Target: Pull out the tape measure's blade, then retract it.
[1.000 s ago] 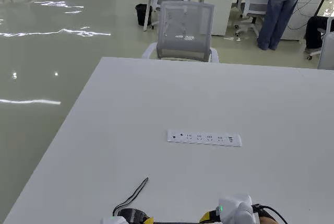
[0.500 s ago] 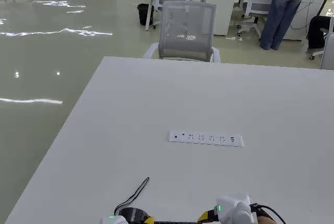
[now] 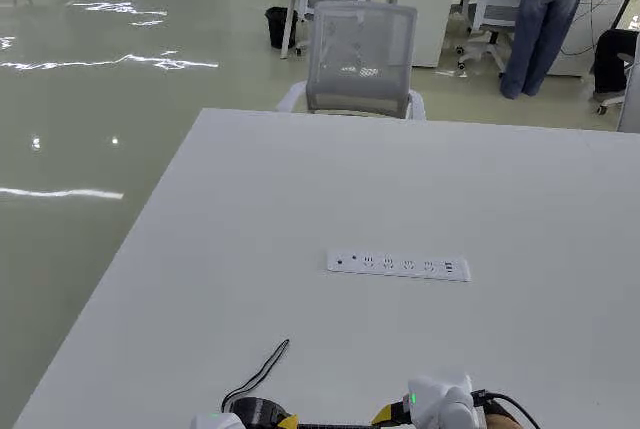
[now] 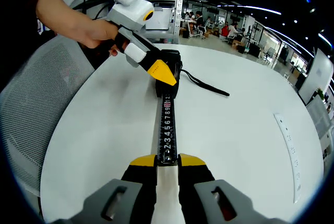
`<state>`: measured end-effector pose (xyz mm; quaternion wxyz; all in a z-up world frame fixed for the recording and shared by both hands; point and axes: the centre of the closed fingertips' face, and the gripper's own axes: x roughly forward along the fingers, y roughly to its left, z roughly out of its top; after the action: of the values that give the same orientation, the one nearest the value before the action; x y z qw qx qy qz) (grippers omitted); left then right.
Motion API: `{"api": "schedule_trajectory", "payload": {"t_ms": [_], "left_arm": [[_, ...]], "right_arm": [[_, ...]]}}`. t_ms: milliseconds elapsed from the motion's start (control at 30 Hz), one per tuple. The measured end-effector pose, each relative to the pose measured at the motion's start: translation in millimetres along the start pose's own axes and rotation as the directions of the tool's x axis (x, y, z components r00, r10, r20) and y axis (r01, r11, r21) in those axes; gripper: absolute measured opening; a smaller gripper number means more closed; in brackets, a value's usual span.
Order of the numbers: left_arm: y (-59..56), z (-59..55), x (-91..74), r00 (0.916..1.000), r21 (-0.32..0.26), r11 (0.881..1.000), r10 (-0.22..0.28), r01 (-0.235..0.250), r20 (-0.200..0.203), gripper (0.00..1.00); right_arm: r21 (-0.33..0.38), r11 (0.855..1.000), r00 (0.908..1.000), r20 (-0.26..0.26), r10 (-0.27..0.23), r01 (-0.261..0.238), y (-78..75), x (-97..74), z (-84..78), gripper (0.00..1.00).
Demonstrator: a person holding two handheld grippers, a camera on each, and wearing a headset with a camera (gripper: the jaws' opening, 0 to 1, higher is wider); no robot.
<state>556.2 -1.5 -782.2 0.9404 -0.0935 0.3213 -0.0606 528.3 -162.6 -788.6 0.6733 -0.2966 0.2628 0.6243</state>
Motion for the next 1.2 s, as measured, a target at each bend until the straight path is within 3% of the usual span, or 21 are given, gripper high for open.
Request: {"api": "schedule_trajectory", "payload": {"t_ms": [1200], "left_arm": [[1.3,-0.2,0.8,1.0000,0.004,1.000,-0.004,0.004,-0.002,0.61]], "right_arm": [[-0.005,1.000,0.9999,0.014,0.001,0.000,0.8,17.7,13.4,0.14]]}}
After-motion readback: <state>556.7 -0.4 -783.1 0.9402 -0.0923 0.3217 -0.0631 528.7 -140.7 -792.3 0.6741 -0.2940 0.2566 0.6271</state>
